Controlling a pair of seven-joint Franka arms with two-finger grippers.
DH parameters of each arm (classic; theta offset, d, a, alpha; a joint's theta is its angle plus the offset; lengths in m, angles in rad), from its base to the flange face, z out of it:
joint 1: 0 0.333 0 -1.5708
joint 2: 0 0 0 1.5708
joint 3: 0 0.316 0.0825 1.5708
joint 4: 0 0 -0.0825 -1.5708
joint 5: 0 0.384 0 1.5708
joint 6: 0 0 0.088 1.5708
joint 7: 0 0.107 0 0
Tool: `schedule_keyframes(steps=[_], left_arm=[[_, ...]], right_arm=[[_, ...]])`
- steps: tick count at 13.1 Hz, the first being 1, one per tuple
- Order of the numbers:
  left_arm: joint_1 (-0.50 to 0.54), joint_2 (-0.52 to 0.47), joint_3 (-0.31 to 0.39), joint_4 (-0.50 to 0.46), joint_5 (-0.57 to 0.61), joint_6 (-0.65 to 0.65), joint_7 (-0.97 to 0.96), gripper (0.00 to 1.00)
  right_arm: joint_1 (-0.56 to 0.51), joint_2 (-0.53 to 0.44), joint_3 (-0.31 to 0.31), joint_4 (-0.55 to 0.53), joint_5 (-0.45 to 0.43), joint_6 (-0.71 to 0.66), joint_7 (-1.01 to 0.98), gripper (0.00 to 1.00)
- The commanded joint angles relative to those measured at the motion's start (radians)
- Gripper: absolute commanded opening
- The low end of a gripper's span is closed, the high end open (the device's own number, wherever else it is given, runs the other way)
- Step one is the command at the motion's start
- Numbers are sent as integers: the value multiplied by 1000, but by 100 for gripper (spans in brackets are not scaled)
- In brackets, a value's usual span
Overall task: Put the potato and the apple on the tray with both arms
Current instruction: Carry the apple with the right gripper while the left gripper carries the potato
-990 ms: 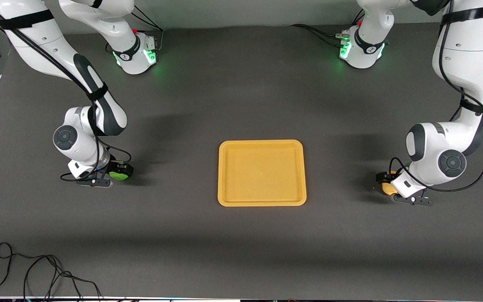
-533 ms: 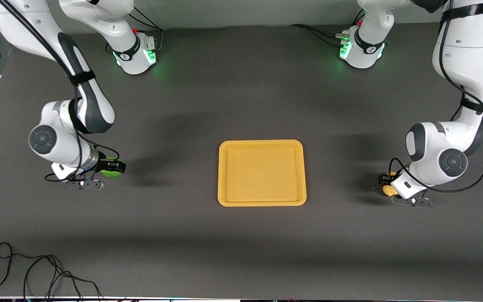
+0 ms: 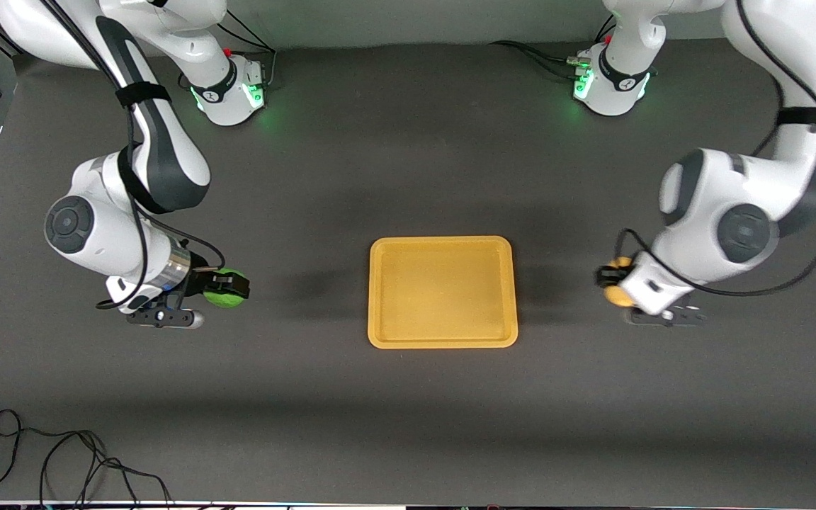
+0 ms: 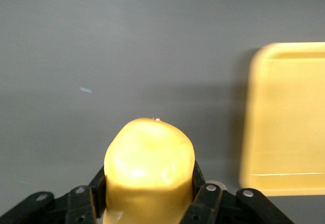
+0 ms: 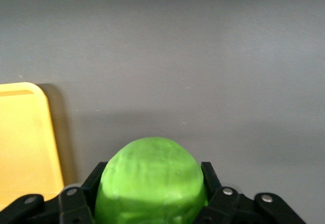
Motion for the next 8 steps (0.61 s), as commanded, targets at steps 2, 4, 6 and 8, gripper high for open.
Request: schedule_keyframes(steps=[2,4,6,8], left_arm=[[-162,142,-21,88,20,73,-282,22],[-236,243,-16,142,69,105,-368,24],[-242,294,-18,138,121,154,-425,28],[-273,328,-16,141,123,177,-435,31]], right_arm=[[8,69,78,125,-75,-62,191,26],[9,147,168,226,-157,-111,351,24],[11,230,234,307,-232,-112,529,24],[17,313,296,355,-319,-109,681,24]])
